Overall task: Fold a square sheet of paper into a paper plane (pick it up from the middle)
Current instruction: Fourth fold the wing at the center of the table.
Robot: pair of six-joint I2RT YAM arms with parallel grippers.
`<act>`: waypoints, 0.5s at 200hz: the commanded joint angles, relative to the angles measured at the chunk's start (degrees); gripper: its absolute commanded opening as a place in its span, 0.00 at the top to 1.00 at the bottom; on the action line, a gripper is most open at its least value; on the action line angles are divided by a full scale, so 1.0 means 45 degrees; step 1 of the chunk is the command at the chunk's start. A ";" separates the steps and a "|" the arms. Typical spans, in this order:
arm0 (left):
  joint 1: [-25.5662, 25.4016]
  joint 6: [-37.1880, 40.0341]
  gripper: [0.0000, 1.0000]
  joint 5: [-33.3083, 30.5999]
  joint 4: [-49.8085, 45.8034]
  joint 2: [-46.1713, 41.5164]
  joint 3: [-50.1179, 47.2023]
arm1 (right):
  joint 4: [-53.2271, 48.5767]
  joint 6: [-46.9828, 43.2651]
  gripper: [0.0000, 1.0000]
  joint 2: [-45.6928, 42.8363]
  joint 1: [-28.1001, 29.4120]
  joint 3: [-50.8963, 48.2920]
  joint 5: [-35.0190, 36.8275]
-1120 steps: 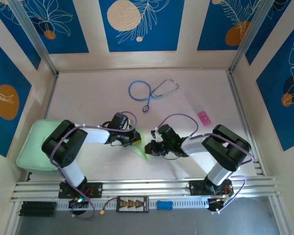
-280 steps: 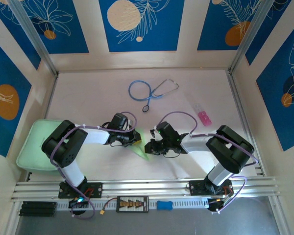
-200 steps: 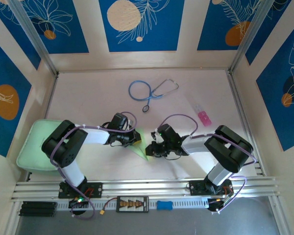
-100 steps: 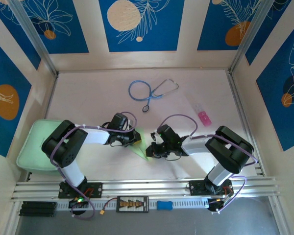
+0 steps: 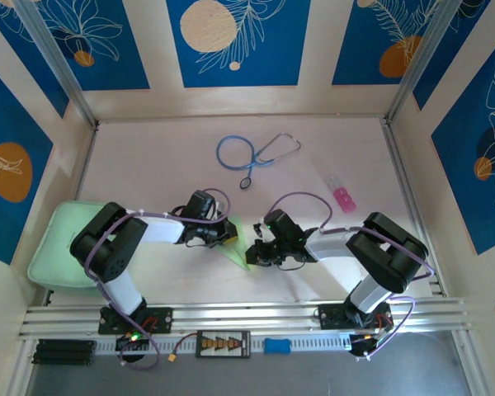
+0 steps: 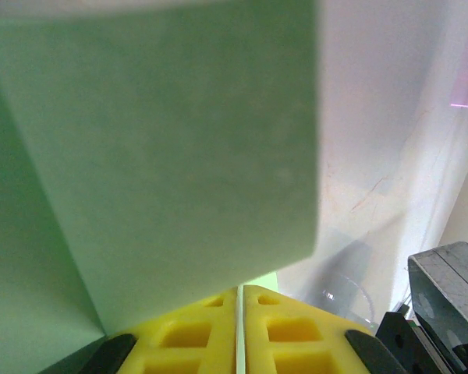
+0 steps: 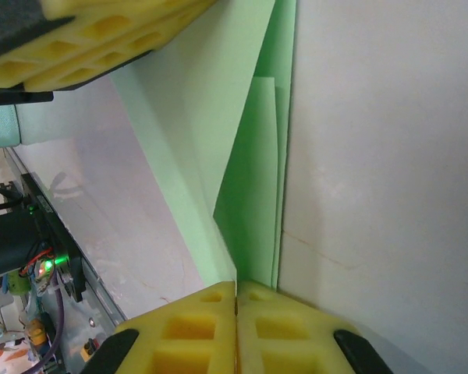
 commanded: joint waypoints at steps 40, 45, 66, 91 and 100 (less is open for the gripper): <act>-0.0013 -0.0215 0.88 -0.0183 -0.0192 0.0440 -0.0342 | 0.0099 0.0146 0.93 0.0238 0.0266 -0.0665 -0.0621; 0.0011 -0.0230 0.88 -0.0186 -0.0193 0.0440 -0.0343 | 0.0050 0.0156 0.93 0.0252 0.0300 -0.0673 -0.0647; 0.0009 -0.0236 0.88 -0.0203 -0.0196 0.0432 -0.0372 | 0.0013 0.0224 0.92 0.0195 0.0401 -0.0814 -0.0563; 0.0018 -0.0222 0.88 -0.0239 -0.0238 0.0386 -0.0401 | -0.0314 0.0167 0.91 -0.0058 0.0462 -0.0821 -0.0453; 0.0007 -0.0224 0.88 -0.0264 -0.0247 0.0365 -0.0402 | -0.0410 0.0146 0.91 -0.0177 0.0452 -0.0814 -0.0418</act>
